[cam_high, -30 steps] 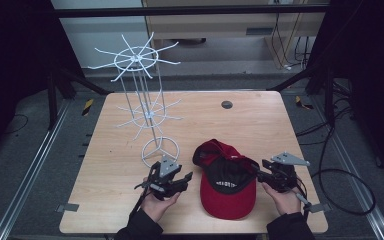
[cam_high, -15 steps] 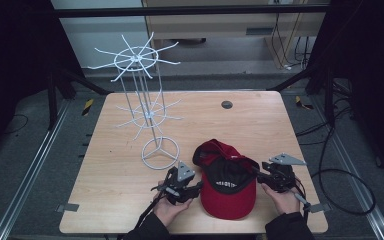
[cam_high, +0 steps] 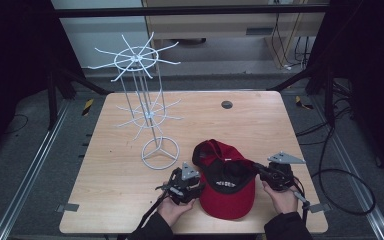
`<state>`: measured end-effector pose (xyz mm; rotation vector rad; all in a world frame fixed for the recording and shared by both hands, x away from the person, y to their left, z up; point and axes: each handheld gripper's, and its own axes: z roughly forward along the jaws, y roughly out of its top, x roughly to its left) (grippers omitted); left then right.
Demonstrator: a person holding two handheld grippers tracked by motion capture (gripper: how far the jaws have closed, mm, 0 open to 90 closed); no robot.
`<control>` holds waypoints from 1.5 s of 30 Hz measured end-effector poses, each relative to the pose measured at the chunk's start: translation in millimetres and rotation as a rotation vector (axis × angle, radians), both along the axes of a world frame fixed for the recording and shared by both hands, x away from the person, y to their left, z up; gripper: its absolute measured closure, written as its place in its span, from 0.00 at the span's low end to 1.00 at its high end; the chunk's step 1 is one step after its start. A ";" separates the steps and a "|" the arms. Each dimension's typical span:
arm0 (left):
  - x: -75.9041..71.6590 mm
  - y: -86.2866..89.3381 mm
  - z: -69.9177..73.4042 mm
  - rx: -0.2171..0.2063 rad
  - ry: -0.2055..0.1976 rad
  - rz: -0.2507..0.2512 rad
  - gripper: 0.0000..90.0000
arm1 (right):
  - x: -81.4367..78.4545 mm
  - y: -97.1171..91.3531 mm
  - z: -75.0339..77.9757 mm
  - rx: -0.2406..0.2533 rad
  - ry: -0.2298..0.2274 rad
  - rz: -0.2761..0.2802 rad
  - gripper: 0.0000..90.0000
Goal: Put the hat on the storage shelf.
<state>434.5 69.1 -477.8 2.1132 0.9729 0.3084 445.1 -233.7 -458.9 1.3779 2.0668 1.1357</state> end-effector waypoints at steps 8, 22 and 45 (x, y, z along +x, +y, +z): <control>4.8 2.0 -6.0 0.010 0.004 0.006 0.85 | -15.7 15.7 29.2 0.044 -0.156 0.056 0.98; 9.4 15.2 17.3 -0.040 -0.099 -0.007 0.68 | -20.5 25.2 40.0 0.037 -0.206 0.077 0.98; 39.0 -39.4 59.7 -0.009 -0.205 -0.139 0.41 | -12.3 34.4 52.9 0.015 -0.218 0.107 0.98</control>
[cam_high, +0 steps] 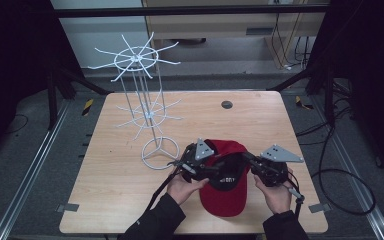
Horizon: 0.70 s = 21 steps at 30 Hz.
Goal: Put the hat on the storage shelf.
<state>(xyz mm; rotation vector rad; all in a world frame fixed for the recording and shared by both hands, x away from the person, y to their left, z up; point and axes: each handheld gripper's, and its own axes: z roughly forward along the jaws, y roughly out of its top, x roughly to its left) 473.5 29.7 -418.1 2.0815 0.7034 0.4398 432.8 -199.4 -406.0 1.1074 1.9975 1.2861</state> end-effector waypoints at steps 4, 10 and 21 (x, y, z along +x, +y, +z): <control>6.3 -9.2 -2.4 -0.002 0.013 -0.017 0.57 | 0.6 1.8 2.1 -0.001 -0.004 0.007 0.98; 10.8 -13.3 -6.5 -0.023 0.049 -0.006 0.81 | 1.6 1.9 2.5 -0.003 0.006 0.008 0.97; 16.2 -1.4 10.7 -0.092 0.063 0.034 0.90 | 1.8 -1.0 2.5 0.032 0.032 0.014 0.81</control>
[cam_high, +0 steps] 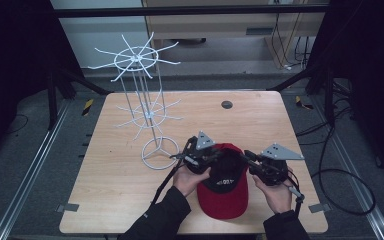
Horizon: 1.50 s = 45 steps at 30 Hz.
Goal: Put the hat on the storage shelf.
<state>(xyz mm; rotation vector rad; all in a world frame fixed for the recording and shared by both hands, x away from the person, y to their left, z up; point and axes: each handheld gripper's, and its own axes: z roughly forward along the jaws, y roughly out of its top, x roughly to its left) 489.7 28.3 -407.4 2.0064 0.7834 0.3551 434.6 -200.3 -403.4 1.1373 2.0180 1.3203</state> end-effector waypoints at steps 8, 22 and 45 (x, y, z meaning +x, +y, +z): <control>11.0 4.7 17.8 -0.027 -0.018 0.032 0.90 | -13.6 -2.7 1.8 0.043 0.048 0.020 0.56; 15.8 6.5 29.9 -0.039 -0.036 0.053 0.90 | -27.1 15.1 -35.9 -0.016 0.216 0.089 0.61; -3.7 12.2 64.2 -0.108 -0.105 0.018 0.90 | -20.9 -2.3 -2.6 -0.207 0.044 -0.128 0.95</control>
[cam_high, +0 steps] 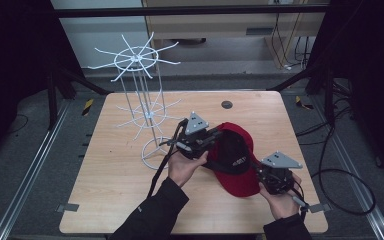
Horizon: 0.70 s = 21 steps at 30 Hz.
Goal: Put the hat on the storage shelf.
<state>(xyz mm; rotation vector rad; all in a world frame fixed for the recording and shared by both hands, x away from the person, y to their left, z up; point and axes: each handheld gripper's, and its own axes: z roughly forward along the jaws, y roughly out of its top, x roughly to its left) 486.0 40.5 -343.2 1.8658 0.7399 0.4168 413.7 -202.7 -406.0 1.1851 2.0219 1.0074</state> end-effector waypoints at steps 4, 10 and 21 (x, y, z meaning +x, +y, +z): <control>-0.8 4.0 -5.8 0.002 0.014 -0.001 0.90 | 0.8 0.6 -1.4 -0.041 -0.063 -0.016 0.95; -3.6 13.1 -20.3 0.009 0.040 -0.001 0.90 | 1.3 0.1 -3.7 -0.032 -0.078 0.002 0.94; -3.2 25.2 -20.3 -0.003 0.044 0.017 0.91 | 3.1 -0.8 -4.8 -0.001 -0.056 0.021 0.93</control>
